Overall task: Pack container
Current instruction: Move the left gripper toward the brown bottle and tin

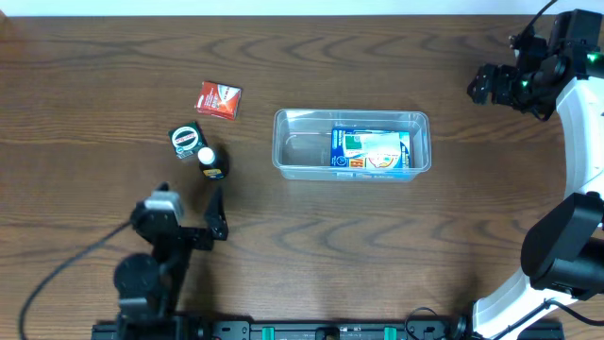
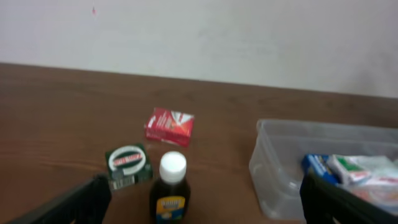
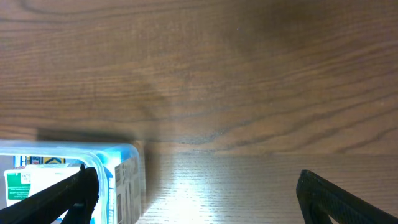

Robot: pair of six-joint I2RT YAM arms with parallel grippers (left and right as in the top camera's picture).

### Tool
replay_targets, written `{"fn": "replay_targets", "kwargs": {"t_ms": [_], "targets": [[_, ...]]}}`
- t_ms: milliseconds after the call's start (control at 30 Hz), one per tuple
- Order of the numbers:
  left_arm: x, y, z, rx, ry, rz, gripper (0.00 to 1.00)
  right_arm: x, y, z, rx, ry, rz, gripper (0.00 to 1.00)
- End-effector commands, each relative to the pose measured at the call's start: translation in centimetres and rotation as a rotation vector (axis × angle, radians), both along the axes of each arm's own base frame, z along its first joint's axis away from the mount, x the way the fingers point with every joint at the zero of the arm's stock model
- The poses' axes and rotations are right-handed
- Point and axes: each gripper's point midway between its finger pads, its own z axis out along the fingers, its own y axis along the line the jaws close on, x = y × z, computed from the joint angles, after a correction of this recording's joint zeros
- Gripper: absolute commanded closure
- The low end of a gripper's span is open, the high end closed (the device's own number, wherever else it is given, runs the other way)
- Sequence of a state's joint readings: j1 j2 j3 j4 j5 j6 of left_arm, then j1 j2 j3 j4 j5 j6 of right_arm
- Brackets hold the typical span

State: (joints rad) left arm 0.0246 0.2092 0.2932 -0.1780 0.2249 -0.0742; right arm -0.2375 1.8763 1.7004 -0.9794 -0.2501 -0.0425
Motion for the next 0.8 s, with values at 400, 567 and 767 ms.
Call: {"fn": "replay_targets", "kwargs": {"t_ms": [400, 567, 767], "targets": [[10.5, 0.6, 9.0, 0.104, 0.609, -0.051, 0.02, 0.0, -0.2, 0.0, 0.005, 0.001, -0.015, 0.01], [15.7, 0.8, 6.4, 0.139, 0.634, -0.071, 0.02, 0.0, -0.2, 0.0, 0.005, 0.001, -0.015, 0.01], [20.7, 1.3, 2.8, 0.113, 0.633, -0.051, 0.02, 0.0, -0.2, 0.0, 0.005, 0.001, -0.015, 0.01]]}}
